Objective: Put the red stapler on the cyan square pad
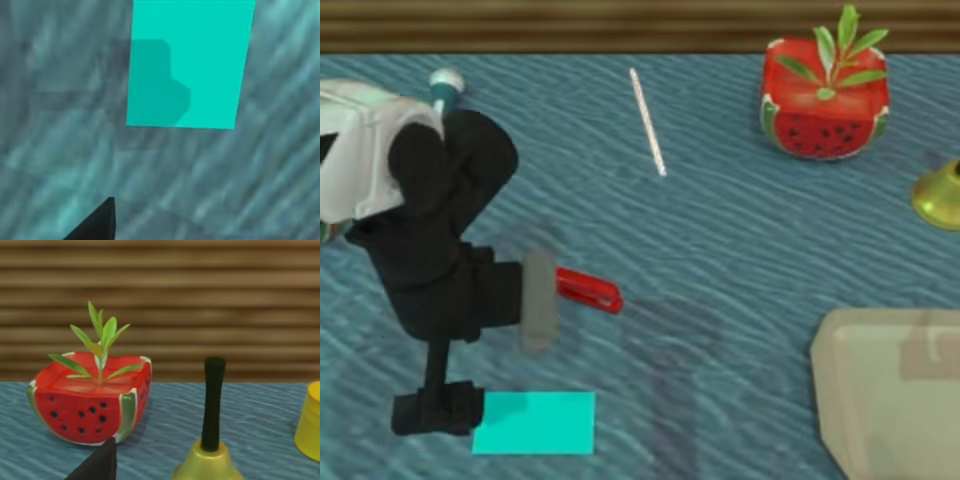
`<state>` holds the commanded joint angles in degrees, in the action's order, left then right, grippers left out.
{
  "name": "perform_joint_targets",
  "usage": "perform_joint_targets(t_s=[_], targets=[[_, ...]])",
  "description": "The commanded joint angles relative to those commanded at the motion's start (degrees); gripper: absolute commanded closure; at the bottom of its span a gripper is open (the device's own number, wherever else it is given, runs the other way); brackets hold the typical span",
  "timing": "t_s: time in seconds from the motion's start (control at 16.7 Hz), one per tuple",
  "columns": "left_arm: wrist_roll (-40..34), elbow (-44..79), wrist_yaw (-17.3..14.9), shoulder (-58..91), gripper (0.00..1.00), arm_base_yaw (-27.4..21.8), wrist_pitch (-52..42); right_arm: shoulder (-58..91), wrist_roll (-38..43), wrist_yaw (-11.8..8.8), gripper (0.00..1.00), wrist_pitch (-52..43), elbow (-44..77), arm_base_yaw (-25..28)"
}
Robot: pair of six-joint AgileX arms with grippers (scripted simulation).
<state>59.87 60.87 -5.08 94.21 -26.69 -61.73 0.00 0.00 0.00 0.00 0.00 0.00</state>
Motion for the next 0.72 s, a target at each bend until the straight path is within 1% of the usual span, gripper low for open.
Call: perform_joint_targets(t_s=[0.18, 0.36, 0.54, 0.72], targets=[[8.60, 14.23, 1.58, 12.58, 0.00, -1.55, -5.46, 0.00, 0.00, 0.00, 0.00, 0.00, 0.00, 0.00], [15.48, 27.80, 3.06, 21.48, 0.00, -2.20, -7.81, 0.00, 0.00, 0.00, 0.00, 0.00, 0.00, 0.00], [20.37, 37.95, 4.24, 27.42, 0.00, -2.30, -8.05, 0.00, 0.00, 0.00, 0.00, 0.00, 0.00, 0.00], [22.78, 42.64, 4.89, 30.17, 0.00, -2.16, -7.47, 0.00, 0.00, 0.00, 0.00, 0.00, 0.00, 0.00]])
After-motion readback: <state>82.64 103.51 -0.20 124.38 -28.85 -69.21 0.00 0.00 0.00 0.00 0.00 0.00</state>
